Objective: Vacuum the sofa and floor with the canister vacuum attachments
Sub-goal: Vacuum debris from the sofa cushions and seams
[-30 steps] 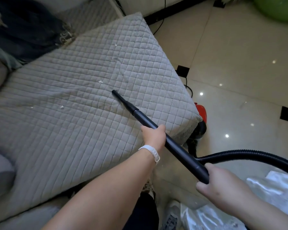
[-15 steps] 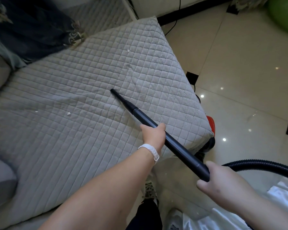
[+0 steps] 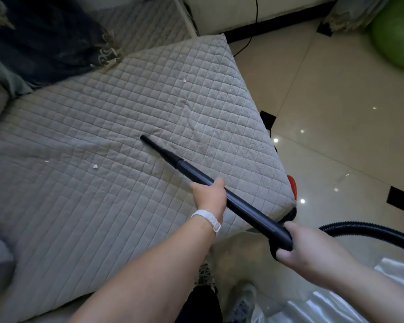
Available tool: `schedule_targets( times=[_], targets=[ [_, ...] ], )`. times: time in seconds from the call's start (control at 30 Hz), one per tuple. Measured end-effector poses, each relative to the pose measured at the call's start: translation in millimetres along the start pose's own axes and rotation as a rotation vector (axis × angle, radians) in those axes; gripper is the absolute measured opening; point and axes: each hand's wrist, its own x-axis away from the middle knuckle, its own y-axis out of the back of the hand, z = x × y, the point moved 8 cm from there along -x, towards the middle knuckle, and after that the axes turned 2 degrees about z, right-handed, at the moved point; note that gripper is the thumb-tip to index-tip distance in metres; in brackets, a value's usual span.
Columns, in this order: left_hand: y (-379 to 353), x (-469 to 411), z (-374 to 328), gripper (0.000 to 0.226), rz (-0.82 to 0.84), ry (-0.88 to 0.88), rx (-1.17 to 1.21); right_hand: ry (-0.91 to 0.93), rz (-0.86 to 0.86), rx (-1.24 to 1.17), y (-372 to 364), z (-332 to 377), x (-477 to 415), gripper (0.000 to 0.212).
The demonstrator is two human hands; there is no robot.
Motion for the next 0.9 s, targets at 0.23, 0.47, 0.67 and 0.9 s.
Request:
schedule_targets(
  times=[0.23, 0.47, 0.67, 0.9],
  targets=[
    [19.1, 10.6, 11.0, 0.043, -0.095, 0.072, 0.086, 0.102, 0.029, 0.122, 17.9, 7.4, -7.5, 0.021],
    [29.6, 13.0, 13.2, 0.054, -0.209, 0.116, 0.198, 0.205, 0.06, 0.251, 32.4, 19.4, -27.2, 0.022],
    [36.3, -0.7, 6.4, 0.047, -0.26, 0.133, 0.227, 0.262, 0.114, 0.265, 40.5, 37.3, -48.8, 0.018],
    [49.9, -20.2, -9.5, 0.054, -0.314, 0.107, 0.224, 0.323, 0.124, 0.251, 35.8, 58.9, -69.7, 0.019]
  ],
)
